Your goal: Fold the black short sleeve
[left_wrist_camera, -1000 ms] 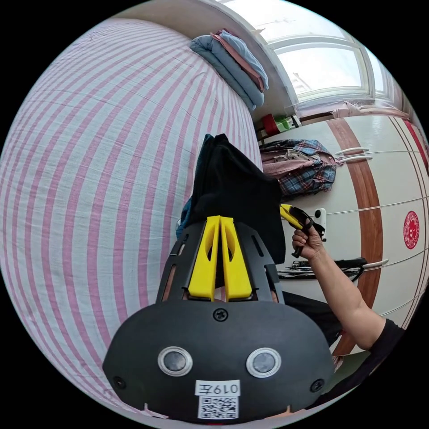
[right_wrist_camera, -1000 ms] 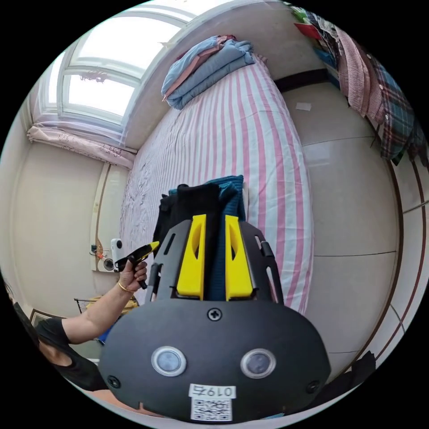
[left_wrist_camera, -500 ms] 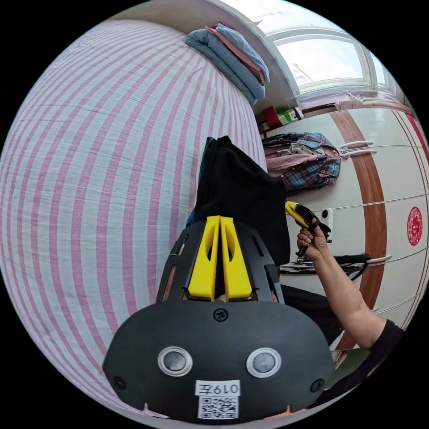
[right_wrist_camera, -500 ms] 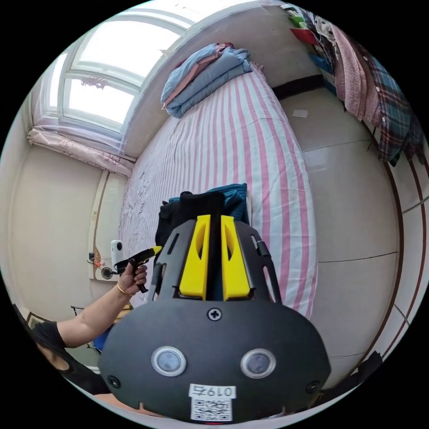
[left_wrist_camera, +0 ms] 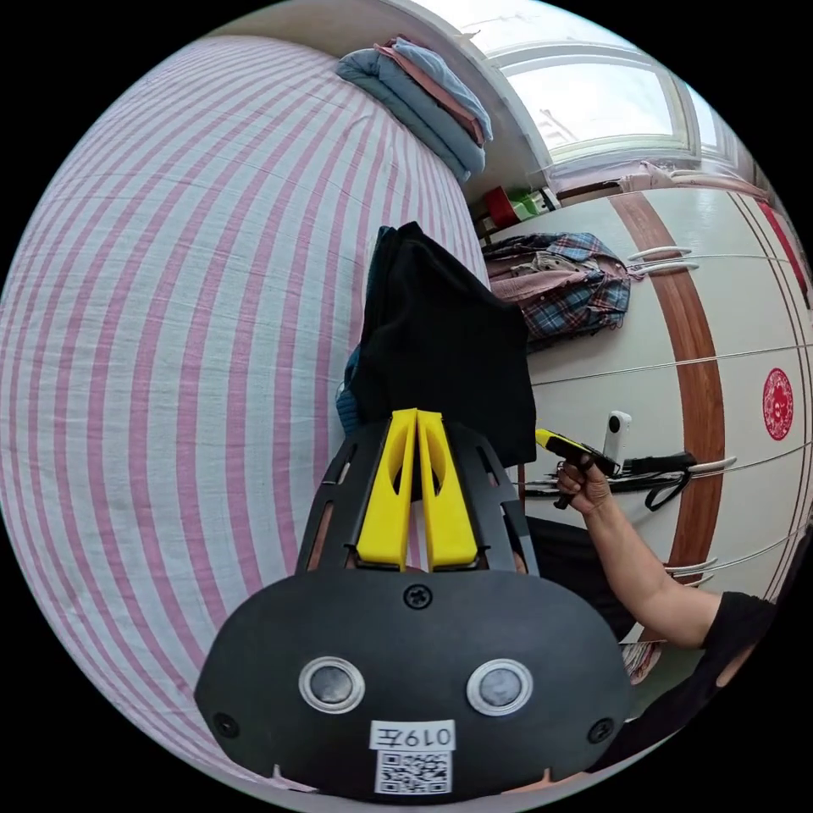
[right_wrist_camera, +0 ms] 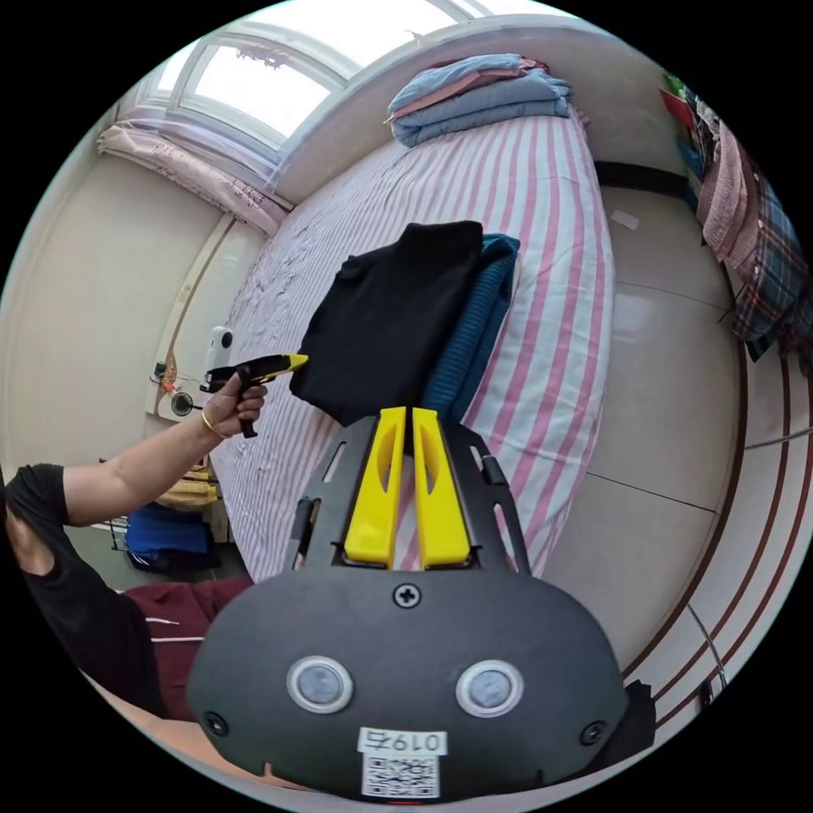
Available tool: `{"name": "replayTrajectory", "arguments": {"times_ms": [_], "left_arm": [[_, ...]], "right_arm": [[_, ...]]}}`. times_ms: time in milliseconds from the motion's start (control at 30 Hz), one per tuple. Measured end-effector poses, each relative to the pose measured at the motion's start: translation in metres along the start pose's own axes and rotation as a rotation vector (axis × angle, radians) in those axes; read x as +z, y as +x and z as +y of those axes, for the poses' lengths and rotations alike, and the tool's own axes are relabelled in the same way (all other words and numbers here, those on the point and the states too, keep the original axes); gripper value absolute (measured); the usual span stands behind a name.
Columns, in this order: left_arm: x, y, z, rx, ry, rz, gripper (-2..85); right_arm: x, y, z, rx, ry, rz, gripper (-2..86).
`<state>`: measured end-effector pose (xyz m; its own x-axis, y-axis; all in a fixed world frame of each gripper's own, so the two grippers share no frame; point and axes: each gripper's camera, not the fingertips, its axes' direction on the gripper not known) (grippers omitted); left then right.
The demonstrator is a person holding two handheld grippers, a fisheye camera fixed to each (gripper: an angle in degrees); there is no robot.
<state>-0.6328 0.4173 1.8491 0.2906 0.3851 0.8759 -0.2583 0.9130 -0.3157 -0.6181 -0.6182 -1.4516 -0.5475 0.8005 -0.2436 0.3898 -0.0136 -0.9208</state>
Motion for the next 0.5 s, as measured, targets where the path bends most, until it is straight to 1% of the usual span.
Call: {"name": "replayTrajectory", "arguments": {"times_ms": [200,300,333,367,400,433,467,500], "left_arm": [[-0.044,-0.017,-0.021,0.036,-0.058,-0.083,0.7],[-0.093,-0.004,-0.018,0.090,-0.012,-0.059,0.7],[-0.120,0.009,-0.010,0.133,0.031,-0.046,0.7],[-0.148,0.026,0.004,0.193,0.060,-0.056,0.7],[-0.162,0.037,0.014,0.229,0.066,-0.075,0.7],[-0.188,0.060,0.039,0.314,0.073,-0.149,0.7],[-0.210,0.083,0.069,0.394,0.071,-0.246,0.7],[-0.220,0.092,0.085,0.426,0.064,-0.293,0.7]], "right_arm": [[-0.098,-0.004,-0.003,0.003,-0.013,0.097,-0.5],[-0.169,-0.041,0.003,-0.074,-0.010,0.194,-0.6],[-0.206,-0.065,0.012,-0.118,0.022,0.242,-0.7],[-0.225,-0.079,0.018,-0.136,0.042,0.268,-0.7],[-0.262,-0.110,0.035,-0.182,0.079,0.332,-0.8],[-0.296,-0.145,0.057,-0.240,0.098,0.438,-0.8],[-0.312,-0.163,0.069,-0.264,0.104,0.504,-0.8],[-0.342,-0.196,0.097,-0.282,0.134,0.639,-0.8]]}}
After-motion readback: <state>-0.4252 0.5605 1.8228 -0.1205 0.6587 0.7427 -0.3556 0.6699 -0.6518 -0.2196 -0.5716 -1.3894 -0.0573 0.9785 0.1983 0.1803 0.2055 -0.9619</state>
